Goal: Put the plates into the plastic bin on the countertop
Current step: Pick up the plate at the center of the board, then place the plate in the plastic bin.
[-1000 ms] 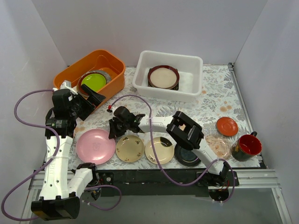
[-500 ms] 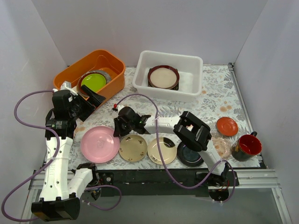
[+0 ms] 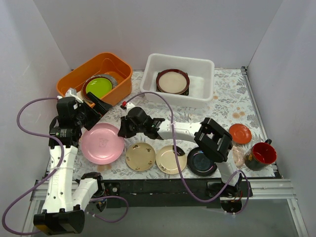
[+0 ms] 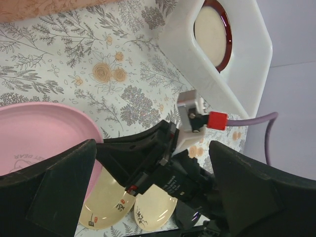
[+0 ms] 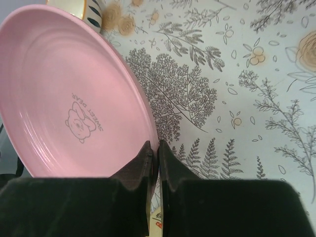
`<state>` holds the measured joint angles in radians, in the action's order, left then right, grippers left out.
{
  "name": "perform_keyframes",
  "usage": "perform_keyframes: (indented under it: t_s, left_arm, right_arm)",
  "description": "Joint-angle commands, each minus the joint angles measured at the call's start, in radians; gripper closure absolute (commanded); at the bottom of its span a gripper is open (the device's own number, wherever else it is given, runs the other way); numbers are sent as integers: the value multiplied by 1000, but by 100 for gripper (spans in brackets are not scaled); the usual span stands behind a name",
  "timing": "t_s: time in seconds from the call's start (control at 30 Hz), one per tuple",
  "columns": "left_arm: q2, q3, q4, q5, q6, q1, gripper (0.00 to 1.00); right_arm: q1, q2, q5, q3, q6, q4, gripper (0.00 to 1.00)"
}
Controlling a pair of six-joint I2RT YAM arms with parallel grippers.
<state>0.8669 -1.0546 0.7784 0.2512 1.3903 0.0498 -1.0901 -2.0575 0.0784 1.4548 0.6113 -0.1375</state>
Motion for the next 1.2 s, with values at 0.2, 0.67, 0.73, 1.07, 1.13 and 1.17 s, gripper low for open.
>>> perform_keyframes:
  t_s: [0.2,0.67,0.73,1.07,1.13,1.17]
  left_arm:
    - [-28,41,-11,45,-19,4,2]
    - [18,50,-59,103,-25,5,2]
    - [20,64,-73,115,-17,4,2]
    - [11,168,-149,172,30,5,2]
    - [1,198,-166,204,41,4,2]
    - [-5,211,-198,226,49,4,2]
  right_arm:
    - [45,218,-144,-46,-74,13,97]
    - [219,532,-258,-235,-105,128,98]
    - [266,565,-256,-261,-105,136,98]
    - [427,683,-241,-287,-162,207,99]
    - [467,685,-236,-277,-168,214,99]
    - [481,685,-230,-274,-168,216,99]
